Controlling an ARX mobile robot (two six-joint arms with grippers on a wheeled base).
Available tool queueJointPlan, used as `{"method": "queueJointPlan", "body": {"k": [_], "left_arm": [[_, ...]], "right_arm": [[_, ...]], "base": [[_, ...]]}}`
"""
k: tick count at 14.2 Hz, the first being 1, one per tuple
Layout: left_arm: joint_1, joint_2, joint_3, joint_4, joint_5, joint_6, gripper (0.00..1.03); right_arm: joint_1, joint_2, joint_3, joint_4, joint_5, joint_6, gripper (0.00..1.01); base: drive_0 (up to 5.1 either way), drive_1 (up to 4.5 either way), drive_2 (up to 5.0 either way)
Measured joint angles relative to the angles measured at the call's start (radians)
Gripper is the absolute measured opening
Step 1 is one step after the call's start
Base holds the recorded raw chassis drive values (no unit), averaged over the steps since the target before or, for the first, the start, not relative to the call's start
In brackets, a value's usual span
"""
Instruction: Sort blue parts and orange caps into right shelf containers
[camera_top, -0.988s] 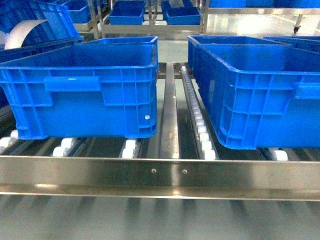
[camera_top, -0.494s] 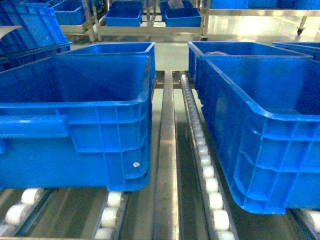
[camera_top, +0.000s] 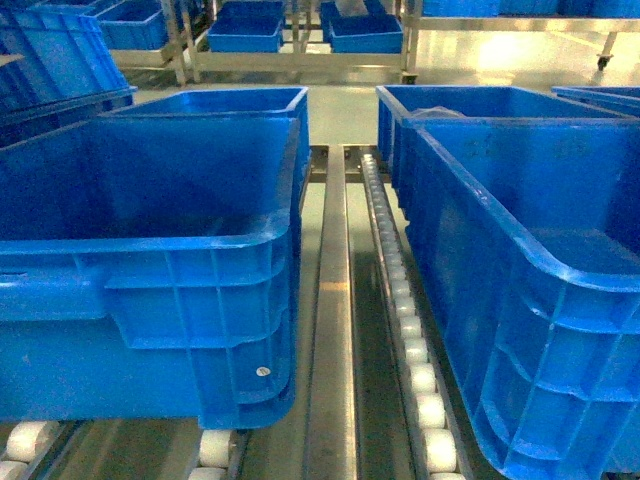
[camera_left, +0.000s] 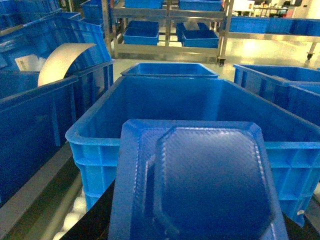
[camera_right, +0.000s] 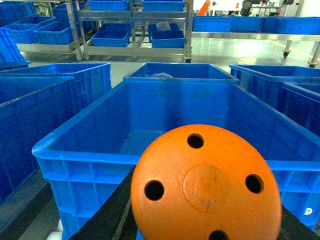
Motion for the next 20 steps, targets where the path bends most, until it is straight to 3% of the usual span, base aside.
{"method": "queueJointPlan", "body": {"k": [20], "left_arm": [[0.0, 0.0, 0.0, 0.0, 0.0, 0.0, 0.41]], "right_arm": [[0.0, 0.0, 0.0, 0.0, 0.0, 0.0, 0.44]], "base": [[0.0, 0.0, 0.0]]}}
